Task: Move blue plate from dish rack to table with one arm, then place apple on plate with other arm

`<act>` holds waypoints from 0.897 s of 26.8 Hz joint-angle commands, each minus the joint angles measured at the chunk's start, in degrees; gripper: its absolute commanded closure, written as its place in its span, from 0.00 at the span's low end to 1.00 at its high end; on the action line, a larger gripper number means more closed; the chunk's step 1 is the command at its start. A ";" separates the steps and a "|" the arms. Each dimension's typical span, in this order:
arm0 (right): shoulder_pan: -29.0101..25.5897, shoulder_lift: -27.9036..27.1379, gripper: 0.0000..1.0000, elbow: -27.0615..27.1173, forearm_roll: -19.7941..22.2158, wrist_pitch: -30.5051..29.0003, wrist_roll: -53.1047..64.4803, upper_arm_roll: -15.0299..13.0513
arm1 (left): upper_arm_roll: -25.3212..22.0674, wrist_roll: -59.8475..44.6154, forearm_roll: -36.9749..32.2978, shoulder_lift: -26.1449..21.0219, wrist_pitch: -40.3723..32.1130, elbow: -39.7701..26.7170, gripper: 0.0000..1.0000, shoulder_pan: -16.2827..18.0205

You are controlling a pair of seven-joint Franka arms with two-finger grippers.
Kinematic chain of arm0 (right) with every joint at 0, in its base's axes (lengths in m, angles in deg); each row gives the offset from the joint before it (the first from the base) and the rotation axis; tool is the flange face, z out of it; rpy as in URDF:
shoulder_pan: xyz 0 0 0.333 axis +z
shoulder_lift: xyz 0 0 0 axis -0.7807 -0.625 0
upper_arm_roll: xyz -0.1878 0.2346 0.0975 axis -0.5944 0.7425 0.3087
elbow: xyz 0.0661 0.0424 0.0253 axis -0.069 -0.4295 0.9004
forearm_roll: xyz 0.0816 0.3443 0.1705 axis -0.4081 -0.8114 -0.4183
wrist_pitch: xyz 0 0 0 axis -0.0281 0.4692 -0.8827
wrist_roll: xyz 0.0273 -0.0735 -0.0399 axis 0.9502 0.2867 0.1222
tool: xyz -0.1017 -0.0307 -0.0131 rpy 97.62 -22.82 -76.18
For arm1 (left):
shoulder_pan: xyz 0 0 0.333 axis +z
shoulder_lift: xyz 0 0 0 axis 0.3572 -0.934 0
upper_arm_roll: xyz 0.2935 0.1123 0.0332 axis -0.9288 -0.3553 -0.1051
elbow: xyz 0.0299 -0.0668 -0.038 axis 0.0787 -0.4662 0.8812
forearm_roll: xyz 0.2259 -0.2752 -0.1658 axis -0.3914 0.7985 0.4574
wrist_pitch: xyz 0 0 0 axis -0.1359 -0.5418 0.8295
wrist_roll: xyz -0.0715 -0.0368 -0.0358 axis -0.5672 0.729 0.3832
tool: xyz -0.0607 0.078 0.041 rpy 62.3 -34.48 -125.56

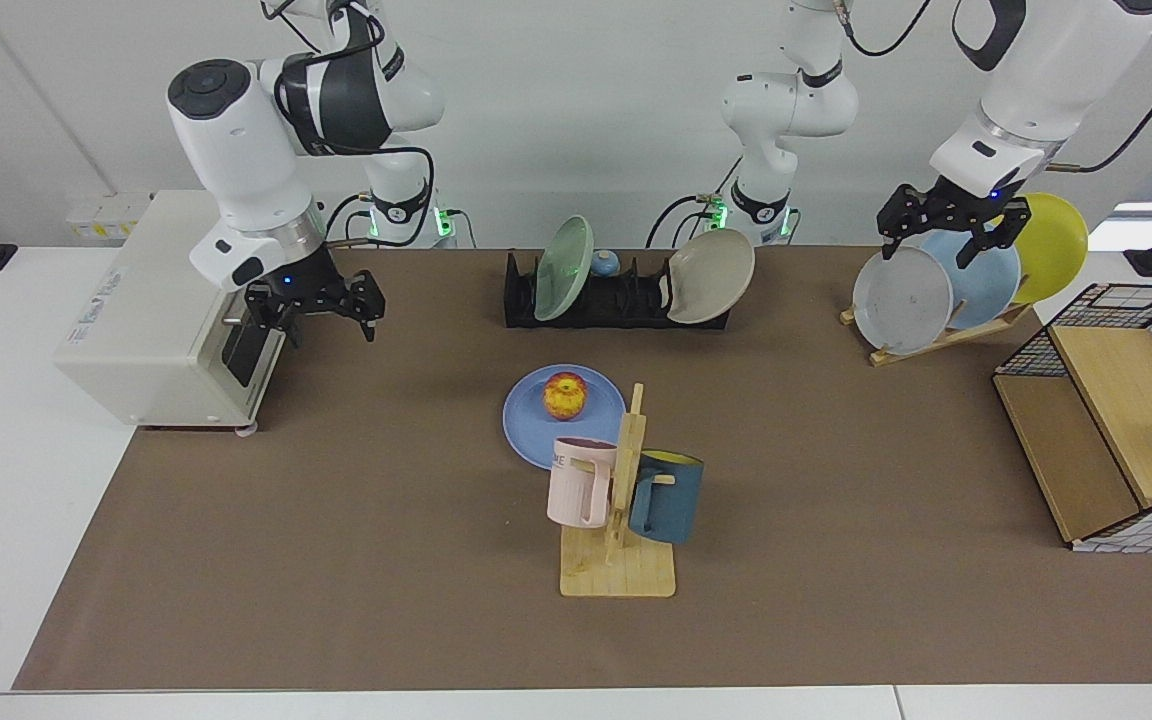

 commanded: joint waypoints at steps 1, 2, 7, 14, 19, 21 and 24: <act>-2.49 1.53 0.01 -0.50 -3.60 2.16 2.42 0.52 | -0.57 2.34 -0.67 -0.28 -0.67 1.02 0.00 -0.66; -2.49 1.62 0.01 -0.50 -3.60 2.16 2.42 0.52 | -0.49 2.51 -0.67 -0.27 -0.58 1.02 0.00 -0.66; -2.40 4.69 0.01 -0.41 -2.98 3.91 2.33 0.52 | -0.58 2.60 -0.58 -0.19 -0.49 1.02 0.00 -0.66; -2.49 5.05 0.01 -0.41 -2.81 4.18 2.42 0.52 | -0.58 2.69 -0.49 -0.19 -0.14 1.02 0.00 -0.57; -2.58 5.57 0.01 0.46 -2.63 6.10 2.42 0.35 | -0.58 2.60 -0.49 -0.10 -0.23 0.93 0.00 -0.66; -3.02 5.58 0.01 2.66 -2.28 7.25 2.51 0.26 | -0.58 2.69 -0.49 -0.01 -0.14 0.67 0.00 -0.57; -4.16 5.31 0.01 3.72 -0.18 7.52 3.73 0.61 | -0.58 2.60 -0.49 -0.01 -0.14 0.67 0.00 -0.66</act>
